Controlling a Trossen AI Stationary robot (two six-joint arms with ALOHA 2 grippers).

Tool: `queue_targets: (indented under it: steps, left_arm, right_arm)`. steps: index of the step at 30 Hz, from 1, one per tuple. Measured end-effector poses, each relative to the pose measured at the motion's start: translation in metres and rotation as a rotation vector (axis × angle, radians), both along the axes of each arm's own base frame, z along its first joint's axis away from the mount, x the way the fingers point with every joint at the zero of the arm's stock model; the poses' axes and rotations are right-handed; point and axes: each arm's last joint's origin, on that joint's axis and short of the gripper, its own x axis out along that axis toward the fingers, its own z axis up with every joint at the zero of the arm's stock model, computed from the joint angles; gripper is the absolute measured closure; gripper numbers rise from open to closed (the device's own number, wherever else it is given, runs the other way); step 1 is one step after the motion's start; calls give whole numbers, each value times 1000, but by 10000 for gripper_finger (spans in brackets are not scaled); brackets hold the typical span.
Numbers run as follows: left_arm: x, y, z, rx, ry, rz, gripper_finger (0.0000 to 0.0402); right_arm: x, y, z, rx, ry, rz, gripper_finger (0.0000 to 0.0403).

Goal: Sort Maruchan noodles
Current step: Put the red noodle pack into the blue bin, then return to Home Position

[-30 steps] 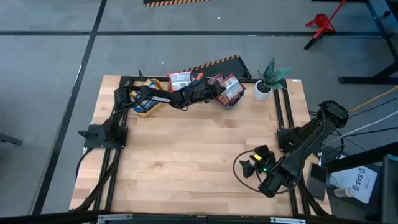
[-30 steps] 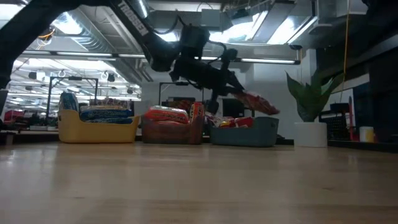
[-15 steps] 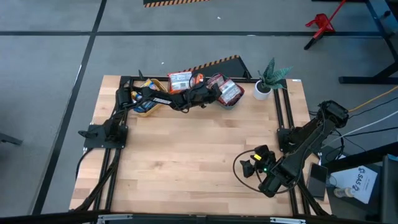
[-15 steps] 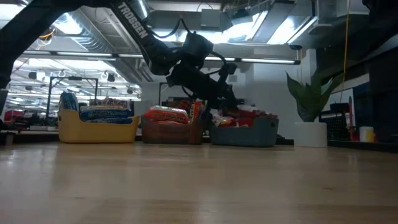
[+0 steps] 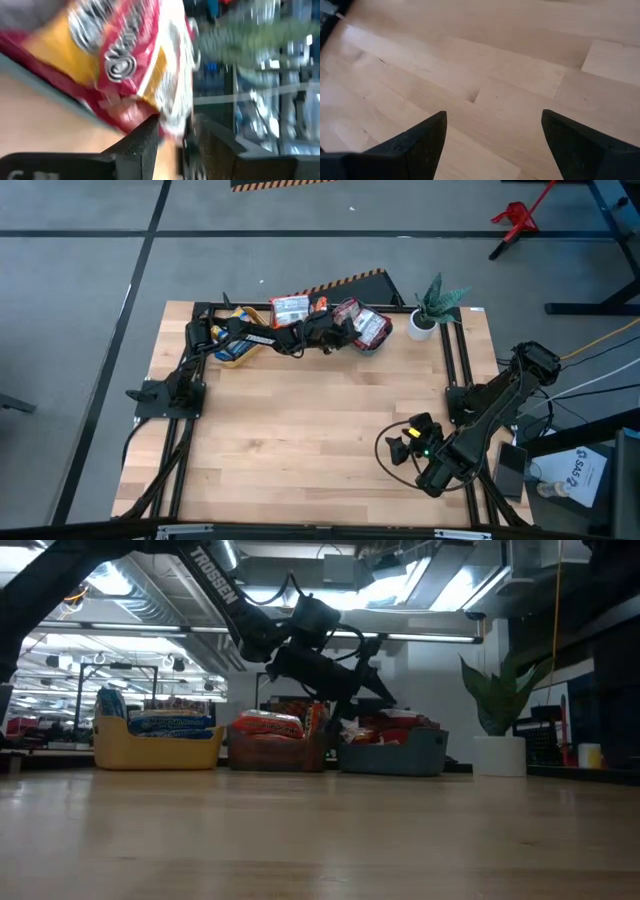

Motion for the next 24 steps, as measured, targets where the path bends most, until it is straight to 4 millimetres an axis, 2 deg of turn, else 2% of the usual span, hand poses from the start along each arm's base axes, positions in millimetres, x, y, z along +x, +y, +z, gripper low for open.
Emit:
queue_targets:
  steps: [5, 8, 12, 15, 17, 21, 24]
  left_arm:
    - [-3, 8, 4, 9, -50, -214, 275]
    - [-4, 11, 10, 23, -109, -266, 275]
    - [-8, 10, 34, 43, -173, -327, 274]
    - [-15, 2, 68, 138, -264, -402, 275]
    - [-23, -8, 106, 262, -378, -437, 277]
    - [-55, -38, 189, 581, -659, -474, 278]
    - [-89, -63, 240, 779, -811, -504, 278]
  right_arm:
    - [1, 0, 1, -32, -46, -6, 91]
    - [1, 0, 2, -41, -58, -8, 91]
    - [5, 1, 11, -112, -141, -2, 91]
    - [11, 5, 30, -236, -176, 83, 91]
    - [16, 9, 49, -357, -186, 158, 91]
    - [18, 7, 106, -724, -152, 277, 91]
    - [14, 0, 158, -1013, -134, 278, 91]
